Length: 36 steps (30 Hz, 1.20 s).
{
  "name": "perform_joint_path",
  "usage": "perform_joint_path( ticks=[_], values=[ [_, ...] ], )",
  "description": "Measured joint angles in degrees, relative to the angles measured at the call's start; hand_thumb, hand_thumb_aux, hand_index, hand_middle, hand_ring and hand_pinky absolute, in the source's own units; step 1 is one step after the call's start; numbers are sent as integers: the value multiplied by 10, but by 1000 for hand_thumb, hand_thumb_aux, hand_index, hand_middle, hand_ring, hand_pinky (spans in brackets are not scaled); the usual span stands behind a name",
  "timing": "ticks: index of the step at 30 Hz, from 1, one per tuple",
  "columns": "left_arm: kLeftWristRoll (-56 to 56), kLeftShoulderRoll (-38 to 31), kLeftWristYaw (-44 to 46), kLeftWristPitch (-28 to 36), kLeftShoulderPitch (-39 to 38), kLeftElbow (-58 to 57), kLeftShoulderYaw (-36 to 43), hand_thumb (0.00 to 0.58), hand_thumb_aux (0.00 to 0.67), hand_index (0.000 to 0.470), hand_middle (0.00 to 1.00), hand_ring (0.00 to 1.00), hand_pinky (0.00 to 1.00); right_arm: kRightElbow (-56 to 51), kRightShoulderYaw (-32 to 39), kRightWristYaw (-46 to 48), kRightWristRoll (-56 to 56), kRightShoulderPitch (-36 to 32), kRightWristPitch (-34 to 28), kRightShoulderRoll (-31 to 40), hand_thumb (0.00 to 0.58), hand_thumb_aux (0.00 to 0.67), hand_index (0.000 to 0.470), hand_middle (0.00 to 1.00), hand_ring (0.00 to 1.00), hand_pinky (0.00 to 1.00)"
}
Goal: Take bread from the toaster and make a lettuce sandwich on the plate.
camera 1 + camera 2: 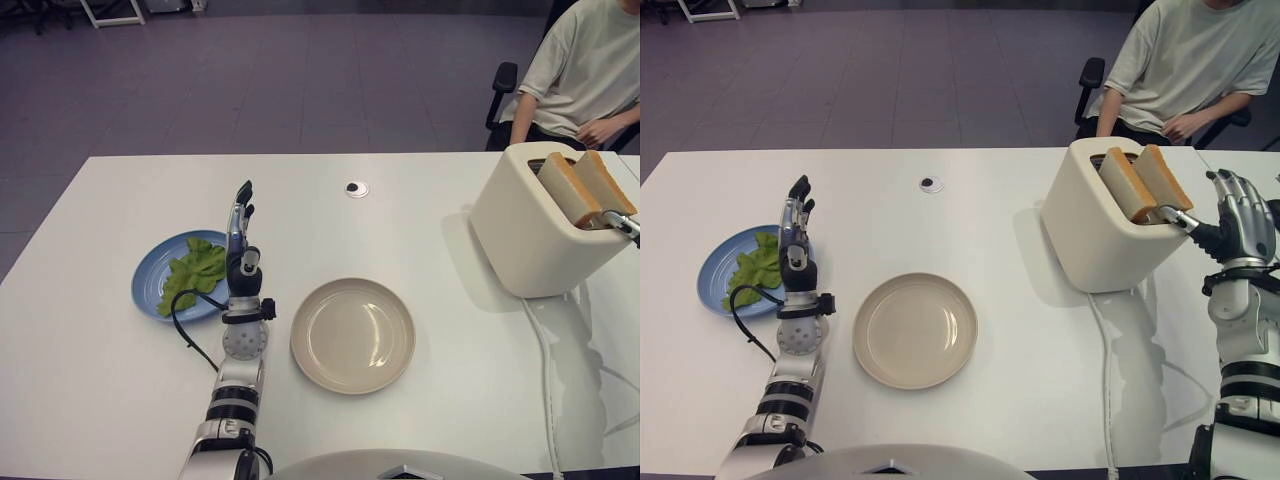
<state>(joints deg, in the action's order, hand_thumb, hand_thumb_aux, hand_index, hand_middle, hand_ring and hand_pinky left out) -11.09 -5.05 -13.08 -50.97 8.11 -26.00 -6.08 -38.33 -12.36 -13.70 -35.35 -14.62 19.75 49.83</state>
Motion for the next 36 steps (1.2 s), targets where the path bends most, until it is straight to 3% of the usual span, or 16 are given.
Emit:
perform_joint_path(
  ticks=[1,2,4,6,8,9,10,20,27,32,36],
  values=[
    [0,0,0,0,-2,1,0,0,0,0,0,0,0,4,3,1,8,1,2,5,559,544,382,0,0,0],
    [0,0,0,0,-3,3,0,0,0,0,0,0,0,17,7,6,16,3,8,11,580,670,470,0,0,0],
    [0,-1,0,0,-6,9,0,0,0,0,0,0,0,56,10,23,25,18,10,23,580,670,470,212,212,212],
    [0,-1,0,2,-7,13,1,0,0,0,0,0,0,101,10,39,33,39,7,32,580,670,470,592,592,592],
    [0,-1,0,3,-8,15,1,0,0,0,0,0,0,135,10,53,38,55,-4,36,580,670,470,773,773,773],
    [0,-1,0,4,-9,18,3,0,0,0,0,0,0,153,10,62,38,57,-9,39,580,670,470,965,965,965],
    [0,-1,0,5,-9,21,4,0,0,0,0,0,0,159,11,64,38,56,-14,40,580,670,470,1000,1000,1000],
    [0,2,0,10,-6,17,10,0,0,0,0,0,0,152,26,-4,38,-5,-26,20,580,670,470,1000,1000,1000],
    [-2,1,-16,3,10,-14,8,0,0,0,0,0,0,254,-46,-84,100,-67,7,-6,580,670,470,1000,1000,1000],
    [-2,0,-26,-8,18,-31,6,0,0,0,0,0,0,414,-54,-3,204,-50,2,-49,580,670,470,1000,1000,1000],
    [-1,-1,-27,-16,28,-42,7,0,0,0,0,0,0,543,39,132,328,9,-23,-93,580,670,470,996,996,996]
  ],
)
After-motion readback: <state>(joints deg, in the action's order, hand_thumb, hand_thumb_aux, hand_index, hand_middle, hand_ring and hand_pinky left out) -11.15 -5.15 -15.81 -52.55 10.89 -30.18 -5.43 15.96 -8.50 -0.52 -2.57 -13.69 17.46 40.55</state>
